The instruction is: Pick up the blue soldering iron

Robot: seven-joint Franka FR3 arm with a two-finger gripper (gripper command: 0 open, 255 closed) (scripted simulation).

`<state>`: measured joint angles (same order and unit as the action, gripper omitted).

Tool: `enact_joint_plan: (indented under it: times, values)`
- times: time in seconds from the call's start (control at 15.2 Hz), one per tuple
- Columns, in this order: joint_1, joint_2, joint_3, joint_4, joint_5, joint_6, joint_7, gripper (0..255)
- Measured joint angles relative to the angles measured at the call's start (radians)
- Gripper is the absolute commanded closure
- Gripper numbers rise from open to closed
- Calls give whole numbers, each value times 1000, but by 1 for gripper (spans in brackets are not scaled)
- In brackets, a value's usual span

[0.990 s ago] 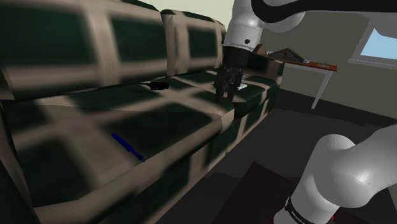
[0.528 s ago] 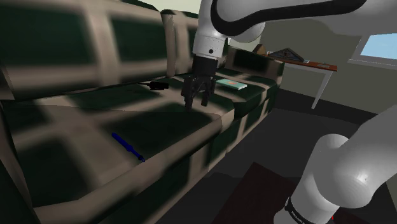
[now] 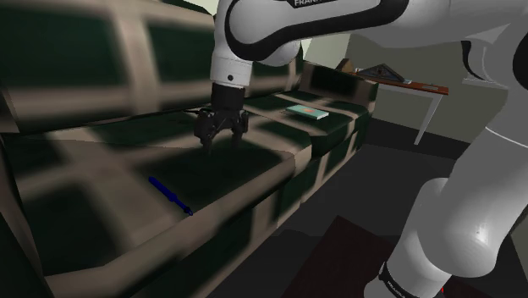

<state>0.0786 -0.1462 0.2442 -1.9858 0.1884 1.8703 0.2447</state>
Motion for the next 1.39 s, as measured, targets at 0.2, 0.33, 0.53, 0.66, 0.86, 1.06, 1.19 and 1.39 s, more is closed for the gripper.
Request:
enact_joint_plan:
  times: [0.2,0.33,0.53,0.66,0.86,1.06,1.19,1.39]
  values:
    - [16,107,27,98,-24,8,55,0]
    - [27,185,39,162,-45,21,86,0]
    - [53,323,54,304,-87,14,140,0]
    - [74,408,59,391,-112,7,171,0]
    - [107,532,59,531,-147,-12,209,0]
    - [120,576,58,556,-159,4,219,0]
    - [120,583,57,542,-160,25,218,0]
    - [121,589,56,516,-161,57,217,0]
